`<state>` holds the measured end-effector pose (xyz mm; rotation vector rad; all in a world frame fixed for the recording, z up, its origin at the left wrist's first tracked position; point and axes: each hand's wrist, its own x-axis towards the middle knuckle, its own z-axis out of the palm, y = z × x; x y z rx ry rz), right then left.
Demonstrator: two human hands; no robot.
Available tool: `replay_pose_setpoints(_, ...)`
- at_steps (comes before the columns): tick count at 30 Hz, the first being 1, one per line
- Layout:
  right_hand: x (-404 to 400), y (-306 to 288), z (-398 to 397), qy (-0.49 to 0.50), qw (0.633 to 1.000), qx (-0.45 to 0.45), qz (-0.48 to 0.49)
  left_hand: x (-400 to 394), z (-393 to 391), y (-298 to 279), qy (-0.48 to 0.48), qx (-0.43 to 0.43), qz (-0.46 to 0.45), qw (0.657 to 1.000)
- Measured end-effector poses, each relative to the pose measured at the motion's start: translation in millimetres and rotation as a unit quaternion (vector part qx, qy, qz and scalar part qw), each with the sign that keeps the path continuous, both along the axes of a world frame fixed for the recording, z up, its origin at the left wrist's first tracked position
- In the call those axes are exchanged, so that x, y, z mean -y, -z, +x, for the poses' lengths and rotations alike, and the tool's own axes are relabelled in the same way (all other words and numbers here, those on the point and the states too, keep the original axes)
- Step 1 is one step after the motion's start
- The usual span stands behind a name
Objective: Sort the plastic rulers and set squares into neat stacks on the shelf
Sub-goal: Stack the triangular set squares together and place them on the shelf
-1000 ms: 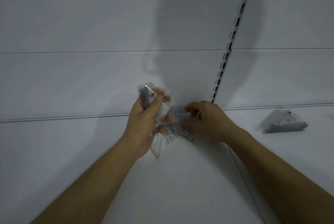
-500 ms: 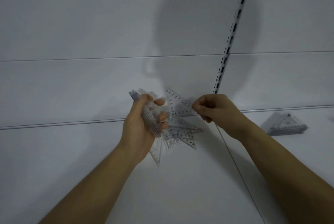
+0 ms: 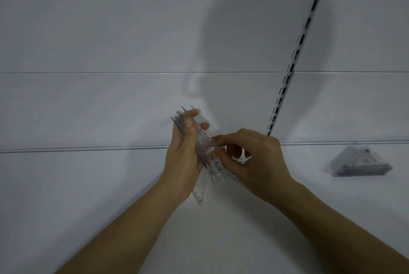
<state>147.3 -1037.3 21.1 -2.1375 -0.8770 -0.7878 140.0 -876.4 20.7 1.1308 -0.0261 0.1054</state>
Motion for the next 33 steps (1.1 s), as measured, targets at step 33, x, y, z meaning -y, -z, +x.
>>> replay_pose_setpoints(33, 28.1, 11.5, 27.4, 0.121, 0.95, -0.236, -0.164, 0.0, 5.6, 0.7, -0.094, -0.03, 0.03, 0.995)
